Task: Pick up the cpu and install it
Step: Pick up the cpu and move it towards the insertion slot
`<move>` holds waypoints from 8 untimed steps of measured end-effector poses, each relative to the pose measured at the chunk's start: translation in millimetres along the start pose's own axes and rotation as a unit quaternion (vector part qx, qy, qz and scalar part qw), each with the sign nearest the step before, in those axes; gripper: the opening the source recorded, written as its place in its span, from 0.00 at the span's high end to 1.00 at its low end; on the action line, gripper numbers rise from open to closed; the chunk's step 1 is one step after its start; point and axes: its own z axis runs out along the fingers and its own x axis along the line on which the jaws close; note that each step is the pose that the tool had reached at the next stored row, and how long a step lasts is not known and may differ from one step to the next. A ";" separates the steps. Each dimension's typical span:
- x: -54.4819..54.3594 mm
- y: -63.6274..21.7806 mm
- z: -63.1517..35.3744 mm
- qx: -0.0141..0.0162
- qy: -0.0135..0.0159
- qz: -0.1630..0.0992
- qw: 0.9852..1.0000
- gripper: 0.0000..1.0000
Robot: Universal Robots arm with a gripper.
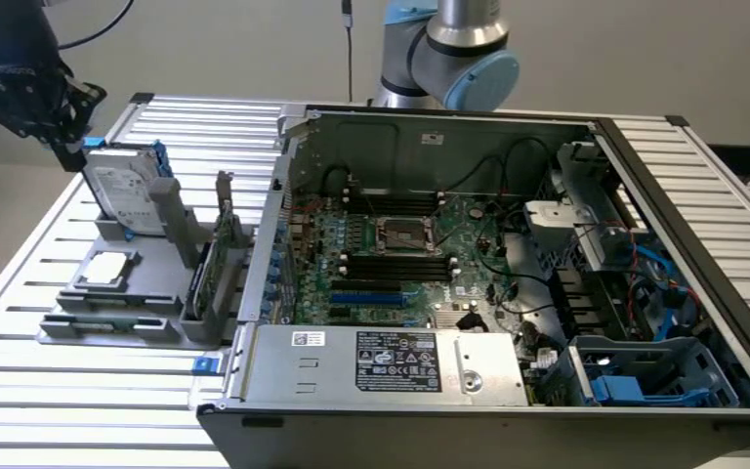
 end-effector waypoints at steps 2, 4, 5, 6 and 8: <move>0.0 0.0 0.1 0.000 0.000 0.000 1.000 0.76; 0.2 0.0 2.1 0.000 0.000 0.000 1.000 0.70; 0.2 0.0 3.8 0.000 0.000 0.000 1.000 0.64; 0.3 -0.2 5.6 0.000 0.000 0.000 1.000 0.64; 0.8 -1.1 9.3 0.000 0.000 -0.001 1.000 0.52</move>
